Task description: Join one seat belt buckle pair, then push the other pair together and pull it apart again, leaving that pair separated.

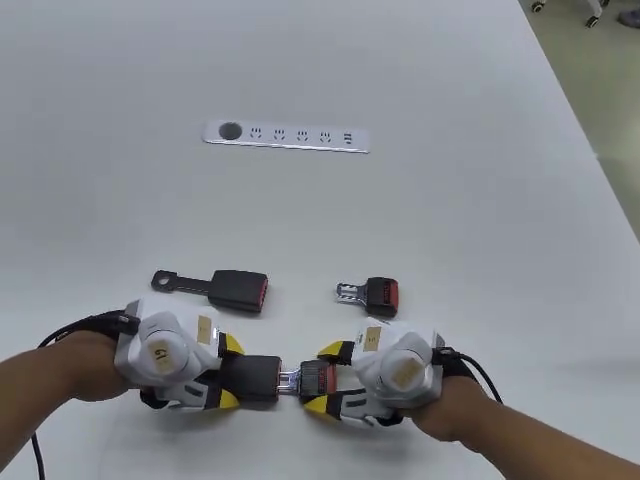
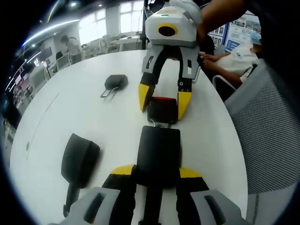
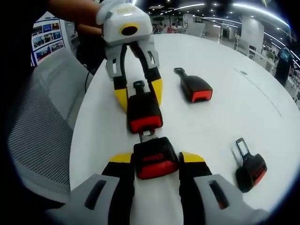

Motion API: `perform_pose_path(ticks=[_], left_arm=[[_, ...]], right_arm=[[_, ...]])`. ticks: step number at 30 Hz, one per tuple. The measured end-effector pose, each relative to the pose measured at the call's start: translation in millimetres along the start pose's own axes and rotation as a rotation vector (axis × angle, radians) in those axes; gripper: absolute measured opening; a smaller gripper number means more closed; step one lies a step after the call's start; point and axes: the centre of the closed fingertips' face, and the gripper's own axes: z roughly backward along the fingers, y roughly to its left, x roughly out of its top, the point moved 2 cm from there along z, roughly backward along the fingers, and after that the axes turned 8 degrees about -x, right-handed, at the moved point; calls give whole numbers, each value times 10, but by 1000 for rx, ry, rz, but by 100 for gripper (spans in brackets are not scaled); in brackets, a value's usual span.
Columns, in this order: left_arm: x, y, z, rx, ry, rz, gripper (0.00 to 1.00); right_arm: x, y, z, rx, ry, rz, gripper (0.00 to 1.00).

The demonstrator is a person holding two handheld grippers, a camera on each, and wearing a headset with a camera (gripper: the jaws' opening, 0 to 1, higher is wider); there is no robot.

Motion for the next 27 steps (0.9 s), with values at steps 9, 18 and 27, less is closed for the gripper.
perform_pose_path(ticks=[9,18,27], left_arm=[[13,-6,-1,7,13,10,33],[10,-13,1,7,20,15,33],[-27,-2,-3,-6,28,5,33]], right_arm=[[28,-14,-38,18,-12,-31,35],[122,27,-127,5,-18,-39,35],[162,37,-142,12,-12,-39,35]])
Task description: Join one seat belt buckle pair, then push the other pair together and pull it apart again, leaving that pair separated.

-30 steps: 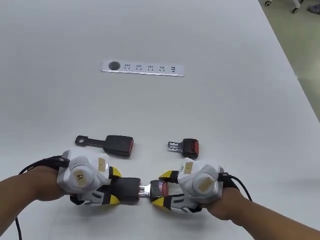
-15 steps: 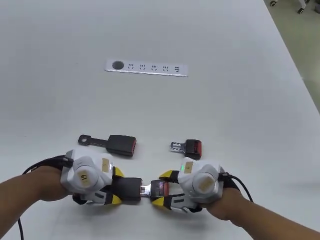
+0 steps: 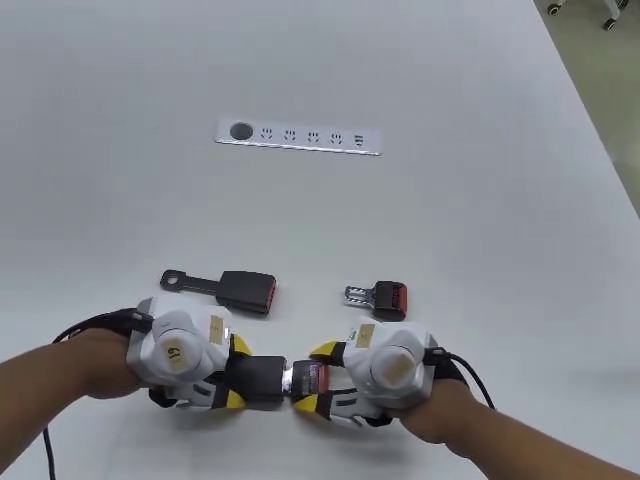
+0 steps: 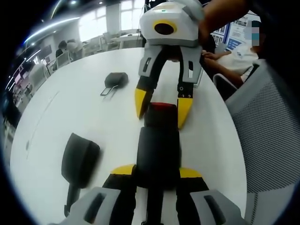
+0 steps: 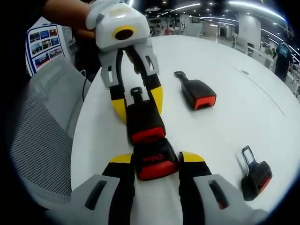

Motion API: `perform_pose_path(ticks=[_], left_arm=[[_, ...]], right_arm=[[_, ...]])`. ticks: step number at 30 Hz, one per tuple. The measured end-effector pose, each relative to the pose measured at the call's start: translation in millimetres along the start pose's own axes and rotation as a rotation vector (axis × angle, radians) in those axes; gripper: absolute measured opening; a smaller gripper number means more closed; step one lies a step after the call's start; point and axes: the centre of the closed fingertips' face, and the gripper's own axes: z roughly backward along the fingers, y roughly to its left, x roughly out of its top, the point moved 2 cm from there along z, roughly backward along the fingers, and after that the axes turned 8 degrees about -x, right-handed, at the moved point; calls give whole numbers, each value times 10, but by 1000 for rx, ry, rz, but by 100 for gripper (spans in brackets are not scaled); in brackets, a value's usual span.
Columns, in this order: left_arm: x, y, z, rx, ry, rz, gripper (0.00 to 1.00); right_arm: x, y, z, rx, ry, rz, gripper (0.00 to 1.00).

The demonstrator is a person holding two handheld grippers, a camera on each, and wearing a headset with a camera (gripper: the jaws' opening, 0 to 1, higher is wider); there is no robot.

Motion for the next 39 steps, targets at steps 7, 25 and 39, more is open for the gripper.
perform_pose_path(ticks=[7,25,39], left_arm=[[-21,46,-35,-4,4,6,33],[-7,65,-35,-18,-24,-3,33],[2,34,-3,-35,-93,-28,33]], right_arm=[[-50,-8,-47,0,16,8,35],[-21,-29,-67,20,1,23,35],[-26,-10,-44,22,-39,58,34]])
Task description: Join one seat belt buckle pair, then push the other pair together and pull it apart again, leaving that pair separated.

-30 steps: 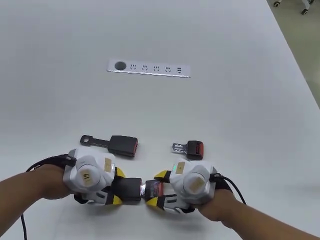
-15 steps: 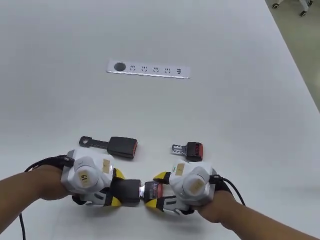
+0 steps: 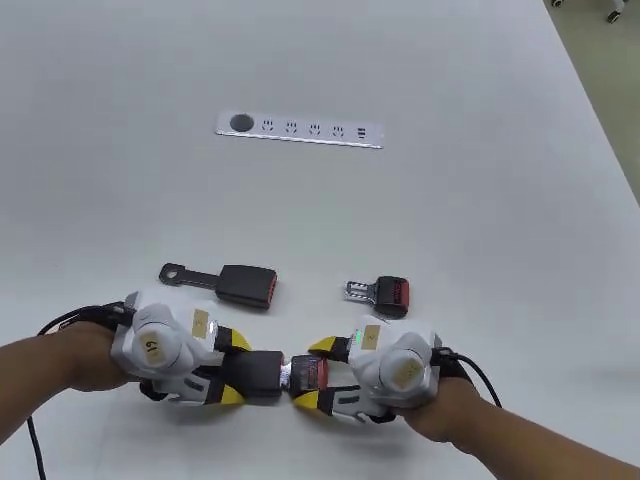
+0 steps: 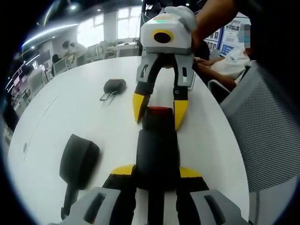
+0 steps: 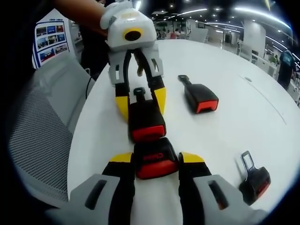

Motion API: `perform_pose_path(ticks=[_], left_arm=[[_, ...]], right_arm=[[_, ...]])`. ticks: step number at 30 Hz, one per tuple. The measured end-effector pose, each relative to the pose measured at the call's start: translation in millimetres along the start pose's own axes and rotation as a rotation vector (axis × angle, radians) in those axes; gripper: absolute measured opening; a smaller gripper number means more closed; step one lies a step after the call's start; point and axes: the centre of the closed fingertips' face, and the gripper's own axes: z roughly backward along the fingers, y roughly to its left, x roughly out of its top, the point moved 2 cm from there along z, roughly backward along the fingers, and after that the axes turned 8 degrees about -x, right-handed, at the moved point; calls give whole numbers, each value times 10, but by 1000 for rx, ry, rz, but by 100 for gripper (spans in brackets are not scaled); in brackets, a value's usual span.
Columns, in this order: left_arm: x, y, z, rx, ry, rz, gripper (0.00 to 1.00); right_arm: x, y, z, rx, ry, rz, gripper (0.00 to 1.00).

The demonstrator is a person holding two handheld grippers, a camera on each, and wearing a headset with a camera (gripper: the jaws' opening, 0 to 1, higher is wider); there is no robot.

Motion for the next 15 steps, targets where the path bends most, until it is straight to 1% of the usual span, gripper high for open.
perform_pose_path(ticks=[4,5,6,7,8,11,15], left_arm=[[4,-14,11,-10,-23,-3,33],[12,-19,10,-13,-27,-5,33],[13,-28,9,-16,-28,-7,33],[13,-30,10,-17,-30,-10,33],[8,-30,10,-17,-32,-10,33],[11,-33,12,-18,-39,-10,33],[12,-37,19,-21,-56,-4,33]], right_arm=[[-7,-1,0,8,-3,27,34],[-11,5,6,9,-6,52,34],[-9,0,4,3,-7,117,34],[-9,16,7,1,-6,119,34],[-9,8,7,3,-6,100,34],[-15,-2,16,5,-17,91,33],[-9,-15,32,22,-32,65,33]])
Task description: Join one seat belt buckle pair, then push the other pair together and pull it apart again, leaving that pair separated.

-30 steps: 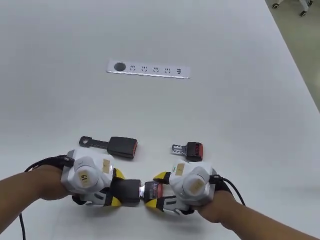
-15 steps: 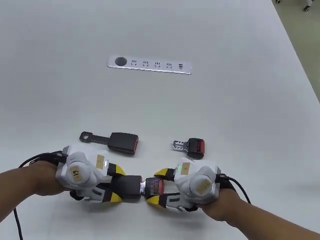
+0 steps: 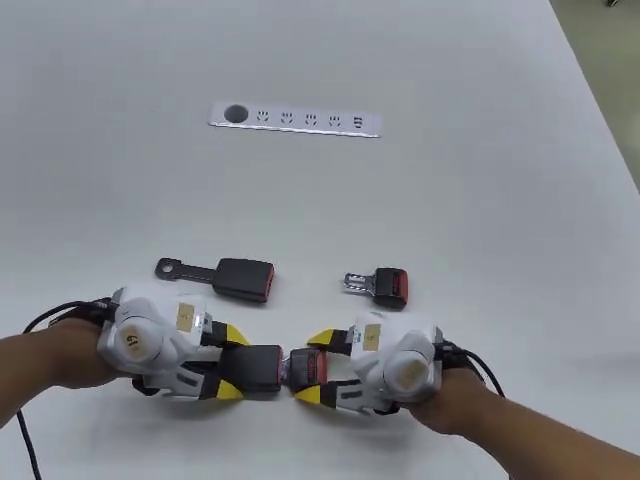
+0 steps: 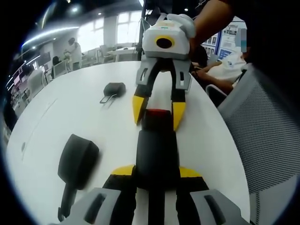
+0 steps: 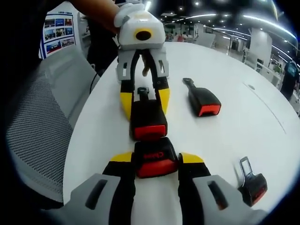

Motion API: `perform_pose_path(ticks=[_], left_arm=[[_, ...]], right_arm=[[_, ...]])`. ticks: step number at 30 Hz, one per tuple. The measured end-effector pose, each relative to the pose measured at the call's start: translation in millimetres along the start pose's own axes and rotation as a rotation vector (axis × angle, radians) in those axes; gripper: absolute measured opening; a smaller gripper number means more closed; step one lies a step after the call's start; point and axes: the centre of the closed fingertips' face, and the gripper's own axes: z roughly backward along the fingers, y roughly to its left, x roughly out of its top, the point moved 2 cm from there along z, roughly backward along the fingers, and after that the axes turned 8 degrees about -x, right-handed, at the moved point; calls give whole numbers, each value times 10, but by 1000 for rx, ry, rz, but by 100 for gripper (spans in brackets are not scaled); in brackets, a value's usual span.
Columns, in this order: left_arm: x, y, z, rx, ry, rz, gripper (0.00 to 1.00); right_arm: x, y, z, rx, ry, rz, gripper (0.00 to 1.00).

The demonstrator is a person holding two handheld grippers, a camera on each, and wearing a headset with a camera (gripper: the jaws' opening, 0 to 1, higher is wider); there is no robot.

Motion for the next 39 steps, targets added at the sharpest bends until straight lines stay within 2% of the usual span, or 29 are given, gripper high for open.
perform_pose_path(ticks=[5,15,36,39], left_arm=[[-8,5,-1,1,1,-6,33],[-18,11,0,4,-11,-2,33],[-6,15,1,-9,-24,6,33],[-4,5,-10,-19,-6,-10,33]], right_arm=[[26,15,25,-3,-26,-44,33],[52,29,49,-15,-29,-9,33],[29,18,51,-21,-45,-40,34],[34,26,53,-20,-41,-35,35]])
